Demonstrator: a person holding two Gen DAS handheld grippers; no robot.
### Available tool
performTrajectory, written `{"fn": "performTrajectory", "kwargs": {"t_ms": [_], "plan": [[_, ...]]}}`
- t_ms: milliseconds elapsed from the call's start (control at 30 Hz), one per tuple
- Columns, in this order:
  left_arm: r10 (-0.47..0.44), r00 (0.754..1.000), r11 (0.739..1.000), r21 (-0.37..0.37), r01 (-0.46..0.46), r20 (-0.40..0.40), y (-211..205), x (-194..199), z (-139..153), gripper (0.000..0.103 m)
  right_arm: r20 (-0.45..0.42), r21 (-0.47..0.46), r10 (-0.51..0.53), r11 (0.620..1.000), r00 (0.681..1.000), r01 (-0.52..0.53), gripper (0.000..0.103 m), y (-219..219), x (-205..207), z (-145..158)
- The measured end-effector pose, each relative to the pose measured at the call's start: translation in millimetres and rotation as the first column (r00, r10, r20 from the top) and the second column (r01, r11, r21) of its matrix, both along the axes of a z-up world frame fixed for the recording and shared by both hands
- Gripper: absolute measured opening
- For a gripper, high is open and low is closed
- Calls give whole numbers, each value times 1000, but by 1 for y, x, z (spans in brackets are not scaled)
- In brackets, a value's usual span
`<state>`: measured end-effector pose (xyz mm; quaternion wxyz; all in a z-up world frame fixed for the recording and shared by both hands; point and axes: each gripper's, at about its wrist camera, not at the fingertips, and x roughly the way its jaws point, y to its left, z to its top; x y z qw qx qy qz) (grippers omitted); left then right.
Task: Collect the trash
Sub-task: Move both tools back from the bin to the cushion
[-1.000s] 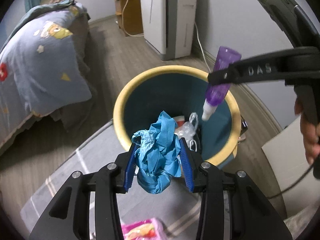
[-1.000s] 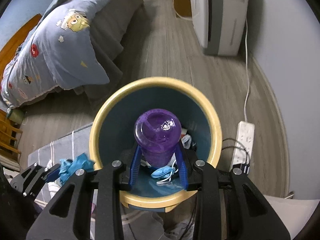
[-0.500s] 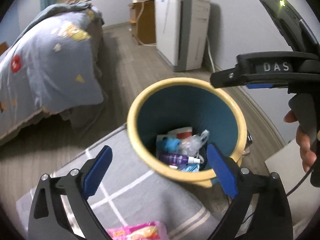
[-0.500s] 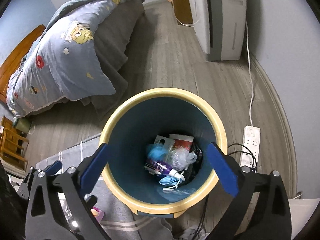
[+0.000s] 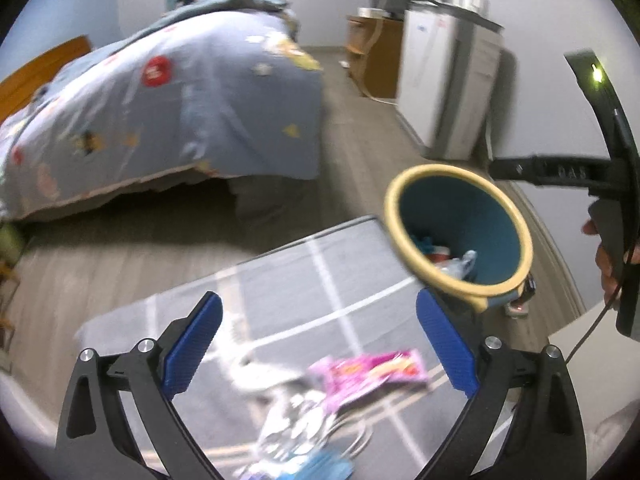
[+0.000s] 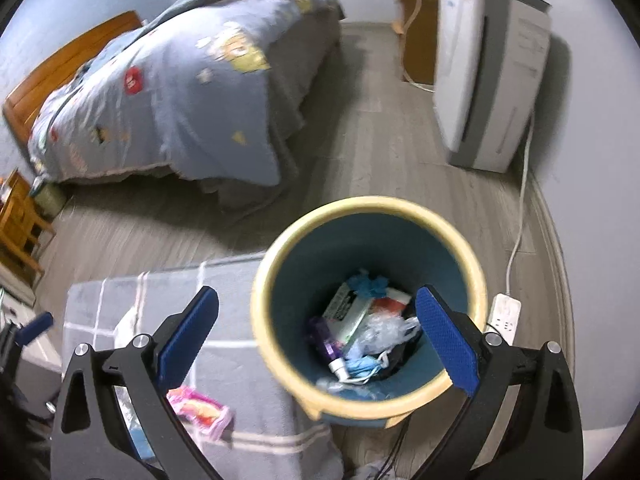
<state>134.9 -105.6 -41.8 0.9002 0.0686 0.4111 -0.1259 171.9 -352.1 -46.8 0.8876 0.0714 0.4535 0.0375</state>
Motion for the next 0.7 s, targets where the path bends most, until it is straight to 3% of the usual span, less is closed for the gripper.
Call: {"fn": "performTrajectory", "kwargs": {"t_ms": [167, 333, 700], "plan": [[64, 998, 998, 26, -65, 17, 43, -33, 16, 97, -25, -9, 67, 998, 997, -68, 97, 38, -18, 3], [128, 992, 992, 5, -128, 17, 83, -68, 18, 97, -26, -19, 95, 995, 995, -96, 97, 73, -41, 6], [148, 986, 988, 43, -146, -73, 109, -97, -40, 97, -133, -16, 99, 995, 986, -102, 97, 130, -80, -31]]}}
